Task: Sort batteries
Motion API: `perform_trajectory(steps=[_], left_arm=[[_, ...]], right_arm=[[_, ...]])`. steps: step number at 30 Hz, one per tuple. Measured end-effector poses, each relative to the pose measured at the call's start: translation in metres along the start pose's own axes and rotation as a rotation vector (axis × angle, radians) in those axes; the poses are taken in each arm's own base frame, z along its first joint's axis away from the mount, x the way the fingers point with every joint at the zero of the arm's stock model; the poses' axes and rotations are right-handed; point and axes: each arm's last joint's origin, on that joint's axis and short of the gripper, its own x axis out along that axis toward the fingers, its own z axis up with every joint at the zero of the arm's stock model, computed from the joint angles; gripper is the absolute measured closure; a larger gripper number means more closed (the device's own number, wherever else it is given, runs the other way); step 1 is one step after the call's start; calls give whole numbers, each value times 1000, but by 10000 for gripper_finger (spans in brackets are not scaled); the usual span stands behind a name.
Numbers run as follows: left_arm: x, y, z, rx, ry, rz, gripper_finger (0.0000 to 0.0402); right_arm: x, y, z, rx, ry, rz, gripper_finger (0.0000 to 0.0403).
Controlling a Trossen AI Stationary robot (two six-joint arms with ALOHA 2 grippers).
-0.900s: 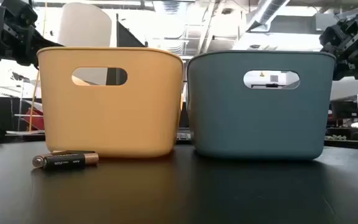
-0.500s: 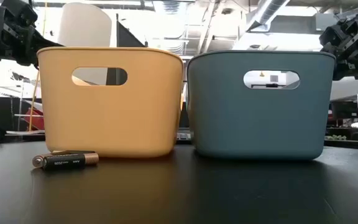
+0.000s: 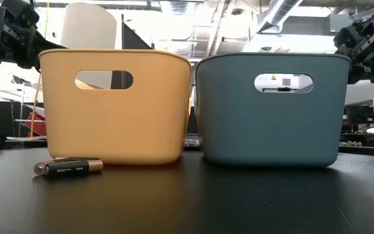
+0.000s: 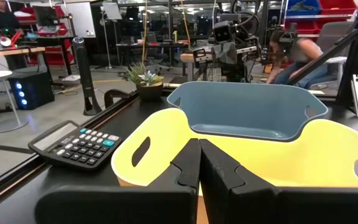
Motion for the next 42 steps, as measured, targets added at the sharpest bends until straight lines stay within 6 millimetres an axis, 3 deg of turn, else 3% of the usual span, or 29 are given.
perform_trajectory(steps=[16, 23, 31, 39, 42], left_arm=[[0, 0, 0, 0, 0, 0, 401], [0, 0, 0, 0, 0, 0, 401], [0, 0, 1, -8, -11, 1, 401], [0, 0, 7, -79, -76, 2, 401], [0, 0, 7, -98, -77, 0, 401]], right_arm=[[0, -1, 6, -182, -61, -33, 403], [-7, 7, 35, 151, -363, 86, 403], [-4, 15, 32, 442, -285, 209, 403], [1, 17, 29, 310, -257, 178, 403], [0, 18, 34, 175, -310, 175, 403]])
